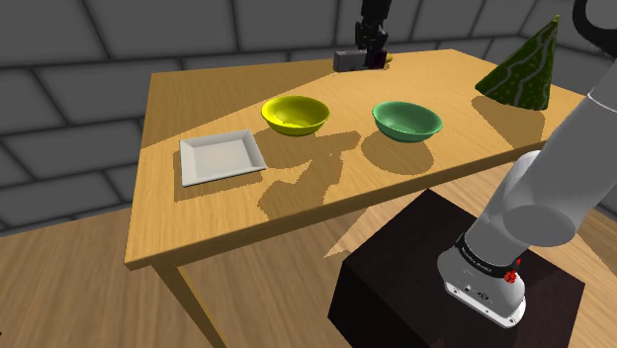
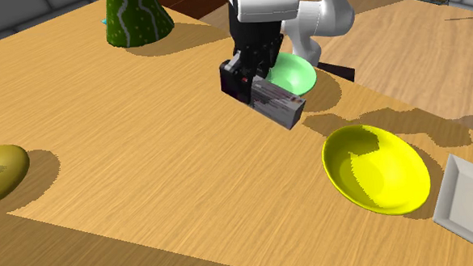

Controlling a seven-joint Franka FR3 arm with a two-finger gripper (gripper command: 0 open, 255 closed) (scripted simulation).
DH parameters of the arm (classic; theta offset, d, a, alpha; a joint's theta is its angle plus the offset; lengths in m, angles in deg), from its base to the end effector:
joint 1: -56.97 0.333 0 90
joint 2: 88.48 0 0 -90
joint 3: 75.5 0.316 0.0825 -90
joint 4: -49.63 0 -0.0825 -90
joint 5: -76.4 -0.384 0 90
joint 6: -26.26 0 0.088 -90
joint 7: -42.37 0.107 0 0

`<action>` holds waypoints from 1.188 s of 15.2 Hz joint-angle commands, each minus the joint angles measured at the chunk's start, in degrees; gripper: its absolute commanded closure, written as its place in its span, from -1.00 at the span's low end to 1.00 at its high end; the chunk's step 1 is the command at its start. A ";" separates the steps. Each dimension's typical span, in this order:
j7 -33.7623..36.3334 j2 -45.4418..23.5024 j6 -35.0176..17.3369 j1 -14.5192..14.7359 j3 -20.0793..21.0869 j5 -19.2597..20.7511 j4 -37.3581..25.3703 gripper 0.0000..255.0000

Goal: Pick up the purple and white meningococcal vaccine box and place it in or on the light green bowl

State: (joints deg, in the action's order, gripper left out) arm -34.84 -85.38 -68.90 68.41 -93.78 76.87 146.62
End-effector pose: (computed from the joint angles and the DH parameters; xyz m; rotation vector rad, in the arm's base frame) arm 0.5406 -0.0700 0.6027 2.5613 1.8076 0.0319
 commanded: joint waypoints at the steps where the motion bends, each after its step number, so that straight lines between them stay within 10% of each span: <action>1: 0.97 4.98 -0.96 0.26 0.48 1.54 5.72 1.00; 18: 5.08 37.49 1.96 -2.88 4.55 8.04 34.85 1.00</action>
State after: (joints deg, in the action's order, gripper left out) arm -29.95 -48.43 -66.38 65.59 -89.34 84.87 180.37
